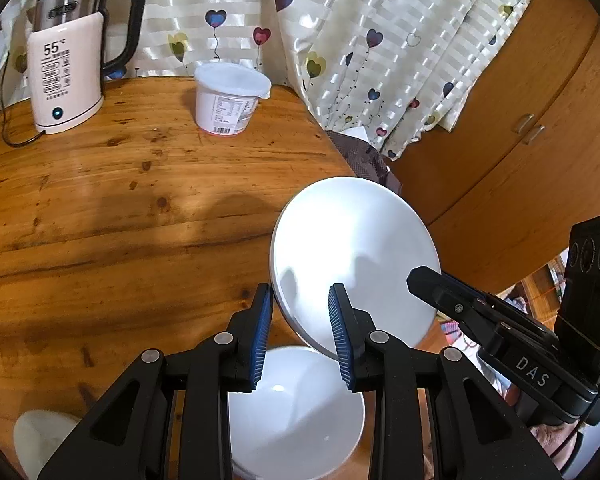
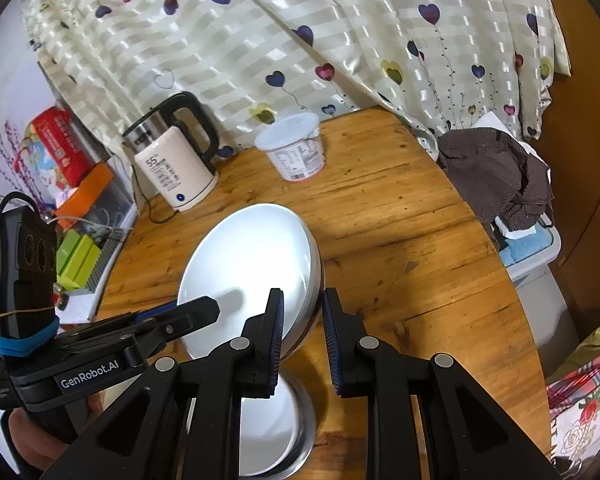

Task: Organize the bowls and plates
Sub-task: 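Lift the second white bowl with both grippers and carry it over the bowl stack, then lower the white bowl into the steel bowl stack with both grippers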

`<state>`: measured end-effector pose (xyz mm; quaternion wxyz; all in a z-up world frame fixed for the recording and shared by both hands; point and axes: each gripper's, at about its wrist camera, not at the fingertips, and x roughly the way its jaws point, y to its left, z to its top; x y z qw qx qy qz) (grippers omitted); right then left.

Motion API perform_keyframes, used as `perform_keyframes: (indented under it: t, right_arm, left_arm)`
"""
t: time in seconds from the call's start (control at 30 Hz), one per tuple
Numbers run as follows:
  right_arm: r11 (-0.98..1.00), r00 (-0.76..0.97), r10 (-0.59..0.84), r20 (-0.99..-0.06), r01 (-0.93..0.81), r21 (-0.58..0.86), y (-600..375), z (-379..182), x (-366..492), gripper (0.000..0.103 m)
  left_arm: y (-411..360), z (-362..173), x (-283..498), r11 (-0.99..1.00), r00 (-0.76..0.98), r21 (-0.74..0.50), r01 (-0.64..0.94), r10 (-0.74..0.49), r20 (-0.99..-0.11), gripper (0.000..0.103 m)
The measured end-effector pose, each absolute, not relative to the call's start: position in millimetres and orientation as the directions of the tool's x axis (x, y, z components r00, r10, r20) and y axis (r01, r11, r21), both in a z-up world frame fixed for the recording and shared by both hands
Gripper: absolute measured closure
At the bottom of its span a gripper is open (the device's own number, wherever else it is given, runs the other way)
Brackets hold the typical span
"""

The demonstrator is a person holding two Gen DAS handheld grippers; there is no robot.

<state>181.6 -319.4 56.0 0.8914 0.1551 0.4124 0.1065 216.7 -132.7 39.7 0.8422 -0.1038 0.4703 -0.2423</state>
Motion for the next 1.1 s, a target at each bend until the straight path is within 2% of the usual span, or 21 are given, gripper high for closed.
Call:
perform_keyframes:
  t: [0.53, 1.1]
  right_arm:
    - [0.925, 0.628, 0.347, -0.696, -0.105, 0.365, -300.3, 61.7, 146.2, 0.084]
    - [0.918, 0.573, 0.37, -0.731, -0.103, 0.384, -290.9, 36.7, 127.6, 0.084]
  left_arm:
    - [-114.1, 49.3, 173.5, 0.877, 0.477, -0.384, 0.29, -0.48, -0.736, 0.073]
    - [-104.0, 26.9, 148.5, 0.89, 0.441, -0.377, 0.255, -0.454, -0.774, 0.073]
